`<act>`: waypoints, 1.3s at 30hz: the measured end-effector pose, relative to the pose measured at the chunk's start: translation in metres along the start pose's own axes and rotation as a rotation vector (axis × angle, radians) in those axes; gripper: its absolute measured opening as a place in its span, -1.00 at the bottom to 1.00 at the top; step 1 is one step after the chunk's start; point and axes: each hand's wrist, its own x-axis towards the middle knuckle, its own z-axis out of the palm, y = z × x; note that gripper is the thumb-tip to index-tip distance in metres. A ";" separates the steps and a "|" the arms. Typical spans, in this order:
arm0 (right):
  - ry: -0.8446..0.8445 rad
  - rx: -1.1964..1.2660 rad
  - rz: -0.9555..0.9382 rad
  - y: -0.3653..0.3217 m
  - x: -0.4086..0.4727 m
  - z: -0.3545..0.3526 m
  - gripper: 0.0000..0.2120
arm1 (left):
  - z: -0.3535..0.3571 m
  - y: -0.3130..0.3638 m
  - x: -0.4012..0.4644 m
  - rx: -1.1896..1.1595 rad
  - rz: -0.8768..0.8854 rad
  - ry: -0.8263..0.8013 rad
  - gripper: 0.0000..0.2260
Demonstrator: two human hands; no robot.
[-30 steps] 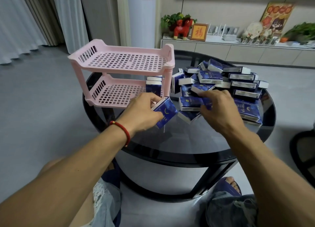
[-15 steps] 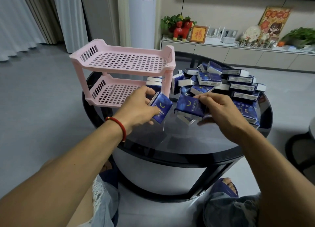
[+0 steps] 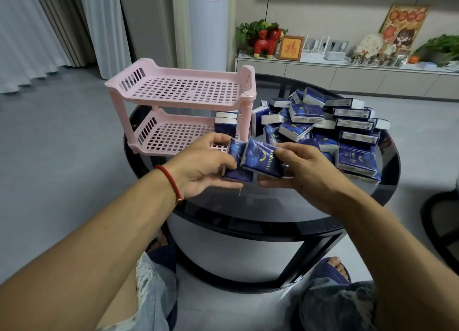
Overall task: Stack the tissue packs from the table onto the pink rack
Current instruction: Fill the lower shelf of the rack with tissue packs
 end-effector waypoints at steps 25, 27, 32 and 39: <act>0.051 -0.744 -0.263 0.044 0.021 0.035 -0.60 | -0.033 -0.040 0.004 0.571 0.295 0.009 -0.45; 0.047 -0.707 -0.270 0.044 0.022 0.037 -0.59 | -0.034 -0.041 0.005 0.544 0.323 0.032 -0.50; 0.138 -0.576 -0.280 0.033 0.024 0.037 -0.54 | -0.050 -0.021 0.013 0.504 0.385 0.173 -0.57; 0.333 -0.532 -0.234 0.027 0.034 0.030 -0.74 | -0.055 -0.008 0.048 0.636 0.444 0.319 -0.49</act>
